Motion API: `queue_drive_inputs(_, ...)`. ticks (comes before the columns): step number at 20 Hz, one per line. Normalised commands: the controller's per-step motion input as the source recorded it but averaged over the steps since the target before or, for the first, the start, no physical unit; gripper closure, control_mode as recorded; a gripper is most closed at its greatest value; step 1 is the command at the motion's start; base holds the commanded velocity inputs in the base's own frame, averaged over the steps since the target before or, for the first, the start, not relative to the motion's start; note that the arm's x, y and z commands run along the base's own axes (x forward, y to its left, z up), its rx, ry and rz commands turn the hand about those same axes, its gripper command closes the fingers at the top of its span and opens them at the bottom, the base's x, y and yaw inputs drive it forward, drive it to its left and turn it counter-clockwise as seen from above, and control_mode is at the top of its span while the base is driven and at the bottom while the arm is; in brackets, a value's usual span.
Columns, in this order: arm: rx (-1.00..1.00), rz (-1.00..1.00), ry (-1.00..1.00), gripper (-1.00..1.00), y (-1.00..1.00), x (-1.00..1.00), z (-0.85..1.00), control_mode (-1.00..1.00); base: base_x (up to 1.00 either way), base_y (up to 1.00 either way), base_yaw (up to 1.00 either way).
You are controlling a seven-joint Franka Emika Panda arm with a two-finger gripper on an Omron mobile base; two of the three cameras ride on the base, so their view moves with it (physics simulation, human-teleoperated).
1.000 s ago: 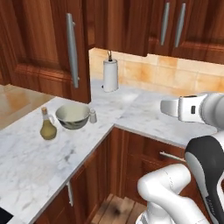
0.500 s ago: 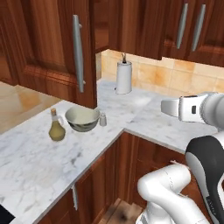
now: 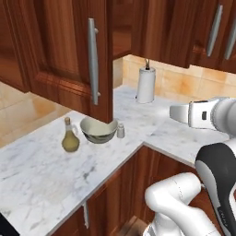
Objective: Retrieve the bottle and the shaker from the cabinet and place them next to the mixing bowl on the counter. Then add garlic from the fridge to the mixing bowl.
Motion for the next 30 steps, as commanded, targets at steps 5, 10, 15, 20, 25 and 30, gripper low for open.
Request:
queue_drive_inputs(5,0.00,0.00,0.00,1.00,0.00,0.00,0.00,1.00,0.49,0.00,0.23)
queue_drive_inputs(10,0.00,0.00,0.00,1.00,0.00,0.00,0.00,1.00,0.48,-0.01,0.23)
queue_drive_inputs(15,0.00,0.00,0.00,1.00,0.00,0.00,0.00,1.00,0.54,-0.16,0.21)
queue_drive_inputs(20,0.00,0.00,0.00,1.00,0.00,0.00,0.00,1.00,0.41,-0.10,0.21)
queue_drive_inputs(25,0.00,0.00,0.00,1.00,0.00,0.00,0.00,1.00,0.37,0.00,0.23)
queue_drive_inputs(30,0.00,0.00,0.00,1.00,0.00,0.00,0.00,1.00,0.33,0.00,0.24)
